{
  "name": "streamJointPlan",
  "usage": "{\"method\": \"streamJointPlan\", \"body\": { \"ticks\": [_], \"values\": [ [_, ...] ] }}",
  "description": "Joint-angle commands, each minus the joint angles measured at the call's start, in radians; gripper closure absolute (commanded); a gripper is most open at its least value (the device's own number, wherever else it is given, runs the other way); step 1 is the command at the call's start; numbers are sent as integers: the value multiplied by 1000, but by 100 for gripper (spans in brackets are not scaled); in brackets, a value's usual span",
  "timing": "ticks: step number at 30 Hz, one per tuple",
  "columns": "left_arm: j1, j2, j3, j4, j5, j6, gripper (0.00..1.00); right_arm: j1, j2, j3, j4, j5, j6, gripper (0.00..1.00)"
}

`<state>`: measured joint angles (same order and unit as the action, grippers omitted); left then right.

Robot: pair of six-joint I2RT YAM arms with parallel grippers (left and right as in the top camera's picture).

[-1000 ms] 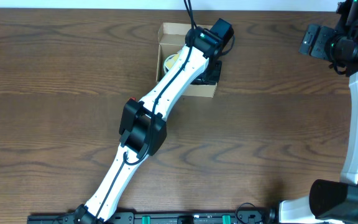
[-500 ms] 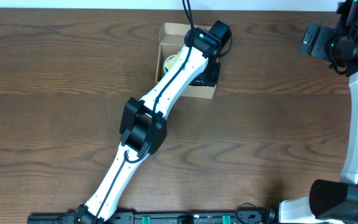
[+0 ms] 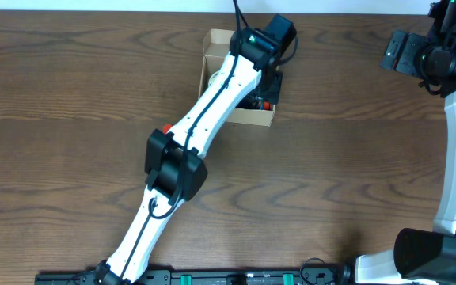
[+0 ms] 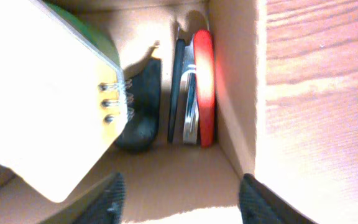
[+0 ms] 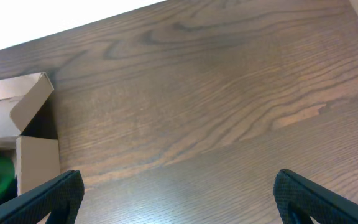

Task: Pack container
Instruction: 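Lower the sharpener into the box and open the left gripper, then move the left gripper back toward the red box cutter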

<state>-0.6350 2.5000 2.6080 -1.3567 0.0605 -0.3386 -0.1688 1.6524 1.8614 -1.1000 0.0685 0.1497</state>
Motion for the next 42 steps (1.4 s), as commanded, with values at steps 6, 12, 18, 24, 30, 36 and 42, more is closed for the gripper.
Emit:
{"method": "streamJointPlan", "body": {
  "ticks": [6,12,18,24,30,36,42],
  "values": [
    [7,-140,15,-93,-140,12,43,-7,5,-7,0,10,2,1],
    [9,-239,15,-224,-276,13,37,-7,5,-7,0,10,2,1],
    [48,-274,6,-333,-278,35,44,-7,5,-7,0,10,2,1],
    [133,-320,-29,-333,-270,47,49,-7,5,-7,0,10,2,1],
    [236,-501,-283,-333,-322,70,49,-7,5,-7,0,10,2,1],
    [336,-699,-661,-245,-254,69,52,-7,5,-7,0,10,2,1],
    [389,-772,-1049,131,-67,111,41,-7,5,-7,0,10,2,1]
  ]
}}
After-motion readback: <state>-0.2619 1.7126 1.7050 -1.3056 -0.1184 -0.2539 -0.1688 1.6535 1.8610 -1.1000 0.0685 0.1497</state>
